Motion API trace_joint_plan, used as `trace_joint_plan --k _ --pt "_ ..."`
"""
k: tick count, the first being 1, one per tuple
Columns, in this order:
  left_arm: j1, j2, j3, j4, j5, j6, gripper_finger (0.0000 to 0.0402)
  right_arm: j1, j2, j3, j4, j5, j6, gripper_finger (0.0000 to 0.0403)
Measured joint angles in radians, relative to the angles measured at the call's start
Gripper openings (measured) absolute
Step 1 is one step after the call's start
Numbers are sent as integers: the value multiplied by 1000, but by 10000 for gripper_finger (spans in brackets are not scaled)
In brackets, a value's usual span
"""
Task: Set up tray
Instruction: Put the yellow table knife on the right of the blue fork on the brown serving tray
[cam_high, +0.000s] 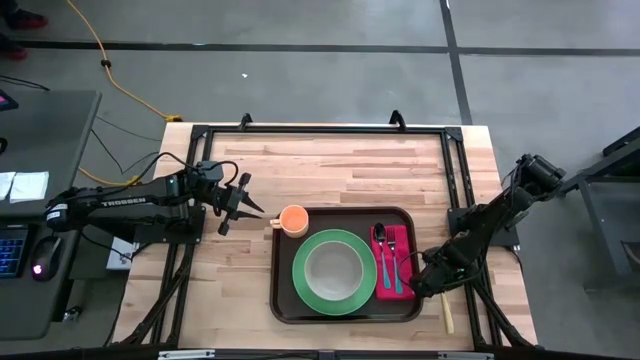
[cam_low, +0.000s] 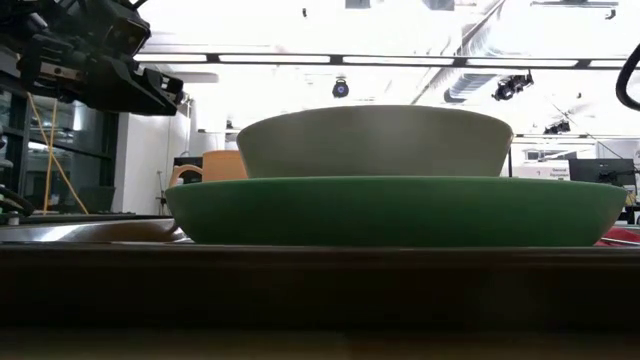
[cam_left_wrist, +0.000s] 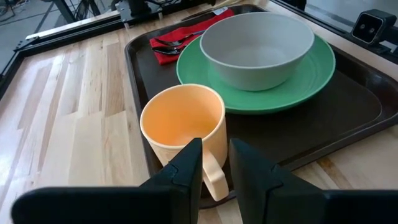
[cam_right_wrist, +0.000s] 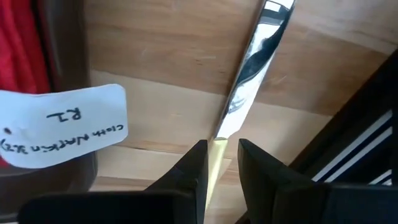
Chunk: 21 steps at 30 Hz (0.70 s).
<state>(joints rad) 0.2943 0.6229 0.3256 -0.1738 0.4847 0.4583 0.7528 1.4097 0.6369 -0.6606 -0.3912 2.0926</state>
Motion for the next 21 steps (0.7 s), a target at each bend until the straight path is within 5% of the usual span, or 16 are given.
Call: trace_joint_plan --k 21 --pt "0 0 0 0 1 -11 113 1 31 -34 73 -23 27 67"
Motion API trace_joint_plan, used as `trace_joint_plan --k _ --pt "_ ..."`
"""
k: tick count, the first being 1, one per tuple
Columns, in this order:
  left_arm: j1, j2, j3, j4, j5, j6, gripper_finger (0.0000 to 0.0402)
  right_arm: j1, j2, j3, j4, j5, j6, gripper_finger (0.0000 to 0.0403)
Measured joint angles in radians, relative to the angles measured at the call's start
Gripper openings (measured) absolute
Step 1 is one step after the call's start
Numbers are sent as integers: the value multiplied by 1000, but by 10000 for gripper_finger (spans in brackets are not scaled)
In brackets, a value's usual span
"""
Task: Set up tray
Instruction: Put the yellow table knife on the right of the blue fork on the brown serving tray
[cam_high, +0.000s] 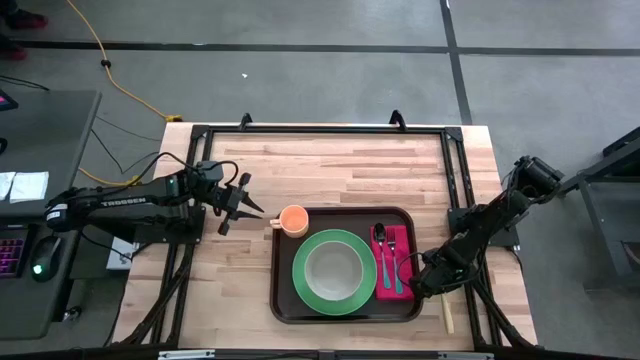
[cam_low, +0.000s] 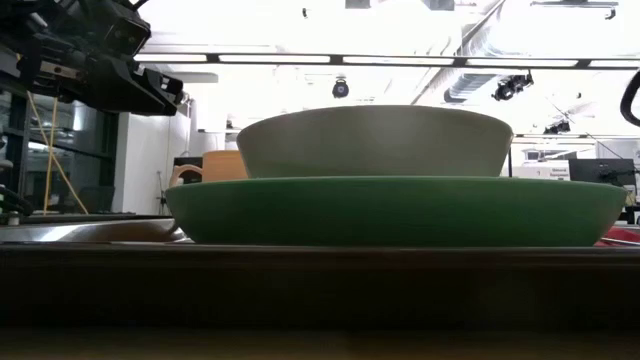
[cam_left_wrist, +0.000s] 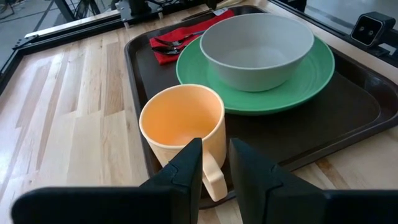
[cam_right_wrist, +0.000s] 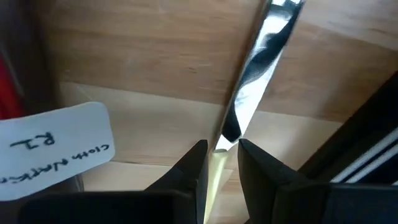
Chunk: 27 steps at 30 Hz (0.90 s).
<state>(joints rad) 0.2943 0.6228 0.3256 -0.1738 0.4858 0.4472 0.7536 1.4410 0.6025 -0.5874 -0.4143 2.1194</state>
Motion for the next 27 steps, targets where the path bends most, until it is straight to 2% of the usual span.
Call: trace_joint_plan --k 4,27 --pt "0 0 0 0 1 -10 113 0 0 -17 41 -8 3 67" --pt "0 0 0 0 2 -11 113 -1 0 -17 2 -11 2 67"
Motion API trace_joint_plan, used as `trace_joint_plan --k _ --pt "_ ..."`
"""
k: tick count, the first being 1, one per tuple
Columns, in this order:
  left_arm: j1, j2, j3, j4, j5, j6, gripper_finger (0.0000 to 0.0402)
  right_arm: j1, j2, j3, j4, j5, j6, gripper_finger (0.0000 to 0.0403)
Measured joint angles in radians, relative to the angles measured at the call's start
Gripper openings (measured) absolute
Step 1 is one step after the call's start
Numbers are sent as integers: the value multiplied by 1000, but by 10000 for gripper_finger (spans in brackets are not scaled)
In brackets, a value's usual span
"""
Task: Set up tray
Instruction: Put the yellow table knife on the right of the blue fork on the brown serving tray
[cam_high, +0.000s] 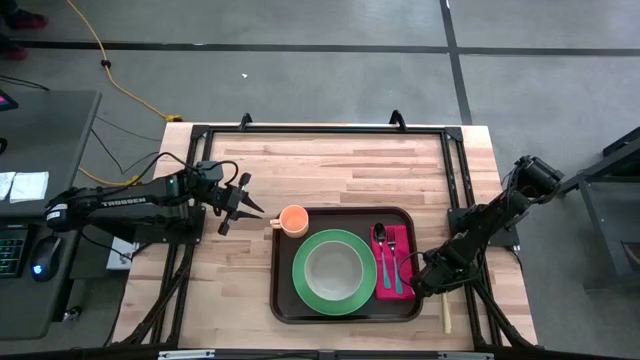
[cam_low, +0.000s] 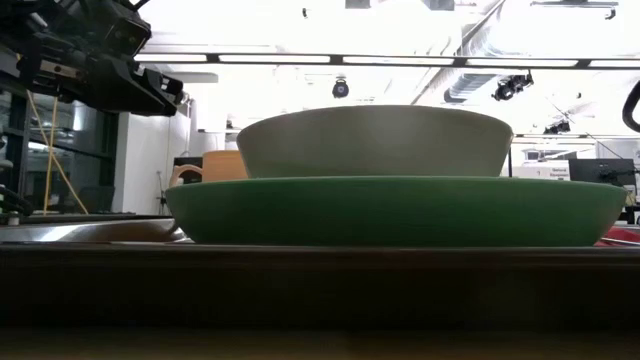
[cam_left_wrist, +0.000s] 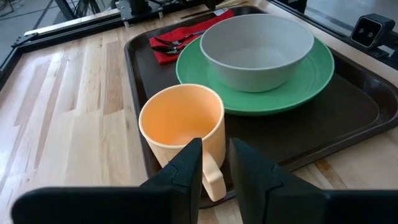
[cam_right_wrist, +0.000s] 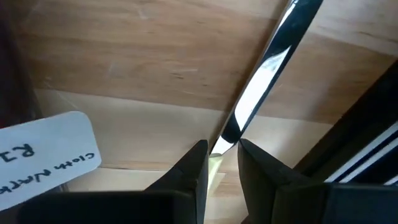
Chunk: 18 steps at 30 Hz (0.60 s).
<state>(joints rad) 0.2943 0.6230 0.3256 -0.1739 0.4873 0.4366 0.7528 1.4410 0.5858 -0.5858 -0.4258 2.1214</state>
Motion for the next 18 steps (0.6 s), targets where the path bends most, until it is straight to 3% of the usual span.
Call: trace_joint_plan --k 11,18 --pt "0 0 0 1 0 -23 113 0 0 65 -115 -15 11 67" --pt "0 0 0 1 0 -18 113 0 0 102 -63 15 24 67"
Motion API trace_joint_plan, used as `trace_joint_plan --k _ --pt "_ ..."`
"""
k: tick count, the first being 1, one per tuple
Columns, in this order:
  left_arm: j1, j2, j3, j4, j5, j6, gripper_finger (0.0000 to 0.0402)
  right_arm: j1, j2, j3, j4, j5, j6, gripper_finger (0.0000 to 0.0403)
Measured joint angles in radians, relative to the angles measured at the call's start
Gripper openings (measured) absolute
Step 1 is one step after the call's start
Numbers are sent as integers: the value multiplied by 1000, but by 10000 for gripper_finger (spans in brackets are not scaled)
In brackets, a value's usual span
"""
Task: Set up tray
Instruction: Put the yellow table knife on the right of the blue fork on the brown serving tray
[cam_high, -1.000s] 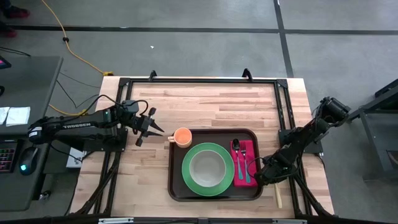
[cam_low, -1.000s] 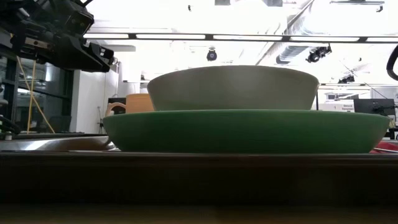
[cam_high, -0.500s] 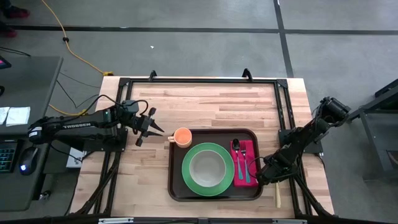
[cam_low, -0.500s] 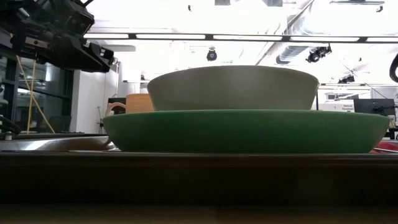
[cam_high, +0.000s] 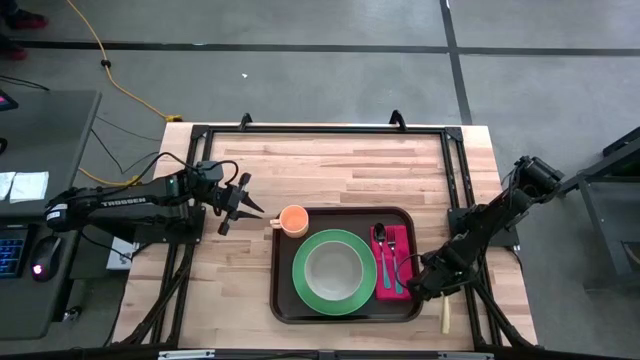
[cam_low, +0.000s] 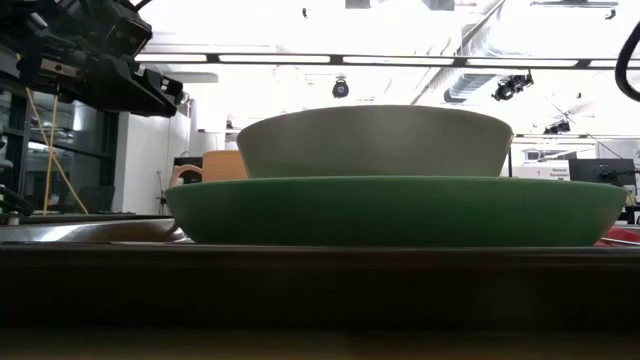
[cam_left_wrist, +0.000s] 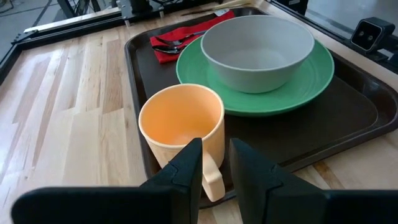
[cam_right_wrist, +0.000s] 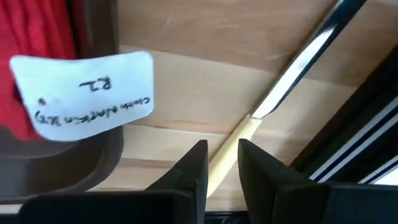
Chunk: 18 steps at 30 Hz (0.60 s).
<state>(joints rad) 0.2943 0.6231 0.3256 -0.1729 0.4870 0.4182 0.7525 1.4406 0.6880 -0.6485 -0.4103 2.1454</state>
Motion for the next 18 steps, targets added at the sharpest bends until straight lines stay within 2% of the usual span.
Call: trace_joint_plan --k 18 --pt "0 0 0 -1 0 18 113 42 0 0 -5 -68 59 67"
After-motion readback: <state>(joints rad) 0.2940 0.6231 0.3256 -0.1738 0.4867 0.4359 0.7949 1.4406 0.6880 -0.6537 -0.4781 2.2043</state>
